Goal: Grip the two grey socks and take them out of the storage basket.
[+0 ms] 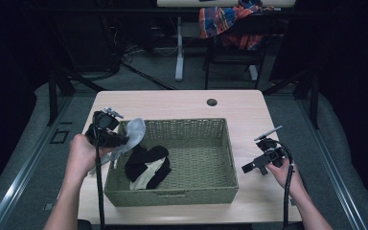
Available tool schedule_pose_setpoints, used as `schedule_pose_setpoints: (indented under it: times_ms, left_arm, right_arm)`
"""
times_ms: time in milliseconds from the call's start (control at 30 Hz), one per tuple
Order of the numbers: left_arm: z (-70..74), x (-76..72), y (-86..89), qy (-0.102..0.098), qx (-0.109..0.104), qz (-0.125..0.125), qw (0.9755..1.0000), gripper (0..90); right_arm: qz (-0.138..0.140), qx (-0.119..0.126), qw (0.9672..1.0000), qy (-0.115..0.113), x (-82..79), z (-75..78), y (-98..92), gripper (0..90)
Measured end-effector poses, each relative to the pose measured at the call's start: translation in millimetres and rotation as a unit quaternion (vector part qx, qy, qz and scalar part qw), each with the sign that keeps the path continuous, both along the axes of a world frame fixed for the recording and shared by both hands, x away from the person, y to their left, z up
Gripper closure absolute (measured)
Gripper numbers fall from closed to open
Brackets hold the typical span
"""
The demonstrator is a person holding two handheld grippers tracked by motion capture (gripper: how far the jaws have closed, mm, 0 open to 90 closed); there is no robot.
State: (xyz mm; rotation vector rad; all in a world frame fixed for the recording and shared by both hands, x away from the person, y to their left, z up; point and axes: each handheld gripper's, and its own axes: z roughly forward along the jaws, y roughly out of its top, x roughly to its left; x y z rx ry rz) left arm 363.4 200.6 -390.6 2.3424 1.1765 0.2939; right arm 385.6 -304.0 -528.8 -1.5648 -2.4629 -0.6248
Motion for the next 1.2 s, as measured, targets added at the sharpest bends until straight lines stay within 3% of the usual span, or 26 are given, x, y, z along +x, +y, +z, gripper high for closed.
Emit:
schedule_pose_setpoints:
  times_ms: [67,100,167,367,500,567,600,667,700,733,833,867,1000,1200]
  left_arm:
    - [3.2,-1.7,2.8,-0.003,-0.001,0.000,1.0000,85.6]
    - [3.2,-1.7,2.8,-0.003,-0.001,0.000,1.0000,85.6]
    - [6.2,-3.1,5.7,-0.008,0.000,0.006,1.0000,85.6]
    - [11.3,-5.3,16.4,-0.015,0.002,0.020,0.9997,85.6]
    - [14.7,-7.0,27.5,-0.021,0.000,0.034,0.9992,85.6]
    - [16.4,-7.7,33.1,-0.024,0.002,0.042,0.9988,85.6]
    - [17.8,-8.4,37.3,-0.024,0.000,0.046,0.9987,85.6]
    - [19.5,-9.5,41.9,-0.027,0.003,0.053,0.9982,85.6]
    - [19.6,-10.0,43.8,-0.029,0.004,0.057,0.9979,85.6]
    - [20.1,-10.5,46.0,-0.029,0.004,0.060,0.9978,85.6]
    - [20.2,-11.3,49.4,-0.029,0.003,0.064,0.9975,85.6]
    - [20.9,-11.1,54.2,-0.028,0.007,0.068,0.9972,85.6]
    - [19.1,-9.3,62.0,-0.028,0.007,0.083,0.9961,85.6]
    - [12.1,-6.6,81.5,-0.021,0.015,0.118,0.9927,85.6]
  right_arm:
    - [0.005,-0.004,1.0000,0.001,-0.2,1.3,0.0,6.0]
    - [-0.011,0.003,0.9999,-0.006,-1.8,0.0,1.6,6.1]
    - [-0.013,0.003,0.9999,-0.007,-1.9,0.0,1.2,6.0]
    - [0.001,-0.001,1.0000,-0.002,-0.5,1.4,-1.0,6.0]
    - [-0.013,0.004,0.9999,-0.006,-1.6,-0.1,0.6,6.0]
    - [0.005,-0.003,1.0000,0.001,0.2,1.0,-1.4,6.0]
    - [-0.012,0.004,0.9999,-0.006,-1.5,-0.6,0.7,6.0]
    - [0.004,-0.003,1.0000,0.001,0.1,0.8,-0.8,6.0]
    - [0.005,-0.004,1.0000,0.002,0.1,1.2,-0.8,6.0]
    - [-0.014,0.003,0.9999,-0.007,-2.0,-0.2,1.5,6.0]
    - [-0.003,0.001,1.0000,-0.004,-1.7,1.4,0.3,6.0]
    - [0.004,-0.004,1.0000,-0.002,-0.9,2.3,-1.0,6.0]
    - [-0.014,0.003,0.9999,-0.007,-1.8,-0.3,1.3,6.0]
    - [0.004,-0.002,1.0000,-0.001,-0.8,1.9,-1.2,6.0]
